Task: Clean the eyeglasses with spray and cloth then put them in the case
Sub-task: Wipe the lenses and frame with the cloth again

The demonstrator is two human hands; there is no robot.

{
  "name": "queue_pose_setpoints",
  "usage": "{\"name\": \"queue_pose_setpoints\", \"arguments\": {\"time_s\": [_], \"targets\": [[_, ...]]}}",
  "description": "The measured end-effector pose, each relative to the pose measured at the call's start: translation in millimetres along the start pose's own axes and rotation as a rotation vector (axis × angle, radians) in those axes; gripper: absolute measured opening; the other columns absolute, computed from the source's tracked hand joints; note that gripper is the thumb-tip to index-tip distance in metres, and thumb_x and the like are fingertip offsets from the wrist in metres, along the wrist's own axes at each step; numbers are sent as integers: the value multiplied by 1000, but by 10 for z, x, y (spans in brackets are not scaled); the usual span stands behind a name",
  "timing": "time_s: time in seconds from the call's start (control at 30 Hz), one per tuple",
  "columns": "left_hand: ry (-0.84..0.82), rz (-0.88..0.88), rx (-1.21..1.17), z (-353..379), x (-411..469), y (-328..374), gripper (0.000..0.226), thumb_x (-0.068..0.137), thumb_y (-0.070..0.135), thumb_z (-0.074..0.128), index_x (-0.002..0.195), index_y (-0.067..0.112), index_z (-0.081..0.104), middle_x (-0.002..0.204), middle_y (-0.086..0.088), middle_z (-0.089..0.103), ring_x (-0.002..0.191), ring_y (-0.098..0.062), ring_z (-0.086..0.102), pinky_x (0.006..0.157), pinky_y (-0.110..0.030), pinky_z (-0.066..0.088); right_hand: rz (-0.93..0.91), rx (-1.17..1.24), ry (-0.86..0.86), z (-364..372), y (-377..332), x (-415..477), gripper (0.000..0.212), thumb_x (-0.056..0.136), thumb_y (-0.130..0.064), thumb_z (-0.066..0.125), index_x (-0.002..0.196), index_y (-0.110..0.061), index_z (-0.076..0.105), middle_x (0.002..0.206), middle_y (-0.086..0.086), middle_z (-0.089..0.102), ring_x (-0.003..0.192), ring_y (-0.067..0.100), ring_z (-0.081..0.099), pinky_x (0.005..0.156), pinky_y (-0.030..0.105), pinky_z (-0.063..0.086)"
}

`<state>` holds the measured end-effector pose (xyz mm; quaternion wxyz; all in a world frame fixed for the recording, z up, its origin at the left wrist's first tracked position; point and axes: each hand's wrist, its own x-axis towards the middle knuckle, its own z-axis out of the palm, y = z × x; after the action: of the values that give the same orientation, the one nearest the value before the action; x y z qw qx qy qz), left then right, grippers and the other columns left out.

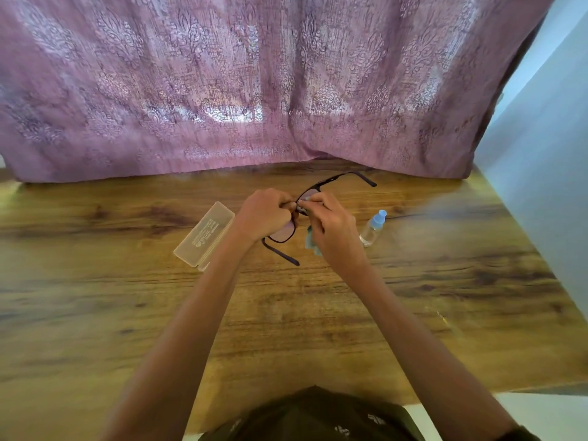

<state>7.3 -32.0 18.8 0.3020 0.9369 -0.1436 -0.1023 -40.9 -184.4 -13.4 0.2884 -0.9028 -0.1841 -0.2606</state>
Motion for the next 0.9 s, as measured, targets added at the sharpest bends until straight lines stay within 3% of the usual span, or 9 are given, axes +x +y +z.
{"name": "queue_pose_setpoints", "arguments": {"time_s": [0.13,0.27,0.4,0.67,0.77,0.9], "targets": [[6,14,19,6,-13,38,27,97,17,49,75,24,63,69,6,61,65,-10,53,55,-26,36,2,-44,23,6,52,1,22,87,11,62,106,5,70,100,15,65,84,25,66,68,32,57],[-18,14,-11,29,-38,46,26,97,13,47,85,18,70,88,1,73,84,-18,62,73,-32,46,43,-108,54,-5,129,30,22,88,9,62,109,7,69,100,17,64,81,26,65,66,33,56],[-21,1,-21,30,-45,62,26,97,12,47,90,17,72,92,1,74,89,-19,62,78,-33,46,70,-121,78,4,128,42,20,89,7,62,108,8,69,99,17,64,80,26,65,65,31,56],[9,-9,13,11,-52,58,23,97,16,47,94,13,70,93,-11,71,89,-29,61,77,-38,48,-27,-70,9,34,4,0,21,84,13,63,102,6,70,98,18,65,79,27,67,64,31,56],[5,1,9,13,-61,38,25,98,17,47,90,17,70,95,-9,72,91,-27,62,80,-39,50,-14,-98,6,22,31,16,22,85,12,63,105,6,70,99,18,64,80,27,66,65,33,57],[6,2,19,26,-45,6,27,99,17,47,85,21,69,91,-4,71,87,-24,61,70,-32,43,41,-133,18,-6,80,76,24,86,10,63,110,7,69,98,19,64,77,29,64,59,35,54]]}}
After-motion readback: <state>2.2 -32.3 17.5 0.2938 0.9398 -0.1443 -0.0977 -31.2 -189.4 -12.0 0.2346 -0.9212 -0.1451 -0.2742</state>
